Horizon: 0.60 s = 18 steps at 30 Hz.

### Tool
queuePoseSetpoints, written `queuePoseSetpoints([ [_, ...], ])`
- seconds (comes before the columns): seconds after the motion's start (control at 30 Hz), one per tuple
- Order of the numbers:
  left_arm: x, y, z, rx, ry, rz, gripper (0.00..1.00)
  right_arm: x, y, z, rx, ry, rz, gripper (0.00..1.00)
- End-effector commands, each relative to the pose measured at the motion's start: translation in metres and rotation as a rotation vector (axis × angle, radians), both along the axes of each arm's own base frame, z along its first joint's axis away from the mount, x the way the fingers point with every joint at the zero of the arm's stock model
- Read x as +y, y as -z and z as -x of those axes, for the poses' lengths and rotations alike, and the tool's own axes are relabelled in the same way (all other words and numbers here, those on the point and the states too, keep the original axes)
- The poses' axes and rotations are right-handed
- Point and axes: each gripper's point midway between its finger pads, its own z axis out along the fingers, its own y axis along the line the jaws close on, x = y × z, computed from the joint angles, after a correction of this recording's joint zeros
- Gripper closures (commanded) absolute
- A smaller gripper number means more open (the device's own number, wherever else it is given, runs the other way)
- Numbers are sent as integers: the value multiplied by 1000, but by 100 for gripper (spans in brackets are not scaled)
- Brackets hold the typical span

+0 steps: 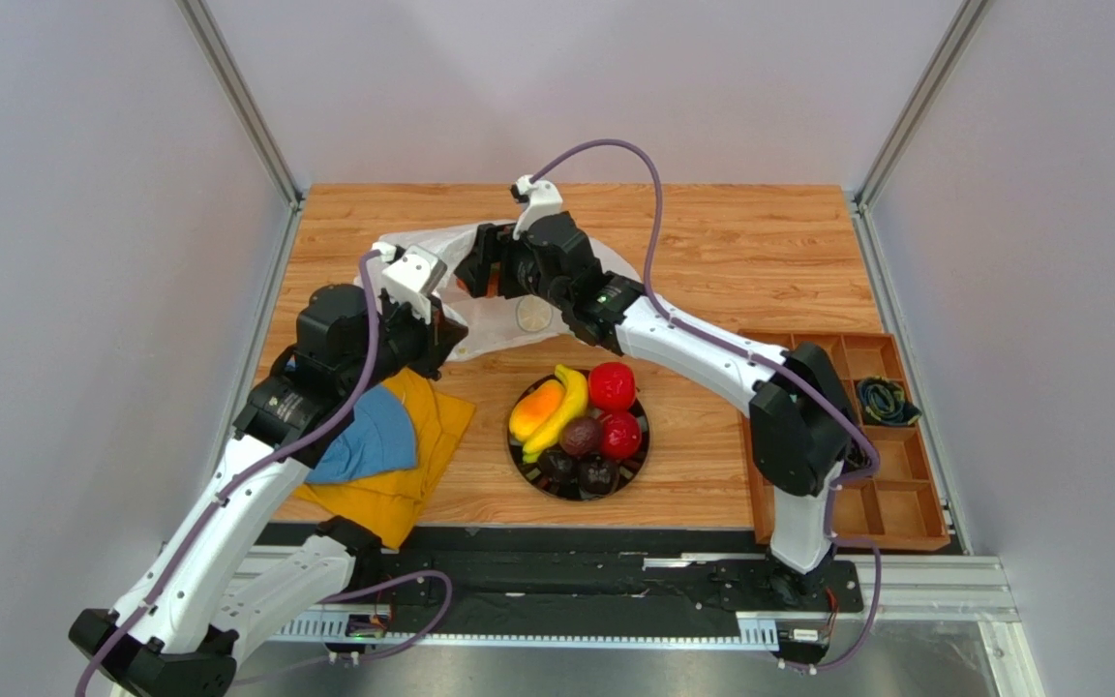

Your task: Place the fruits into the plastic bag

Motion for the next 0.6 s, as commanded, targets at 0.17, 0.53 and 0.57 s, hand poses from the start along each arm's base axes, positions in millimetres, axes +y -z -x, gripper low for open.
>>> queuePoseSetpoints([
  [0.17,-7,-37,15,-151,81,76,100,15,67,-45,140,41,48,55],
  [0.53,40,-60,13,-312,-158,88,100,-60,126,-87,210,257,310,53],
  [0.57,38,-60,13,-309,-147,89,100,-64,128,-88,212,266,326,52],
])
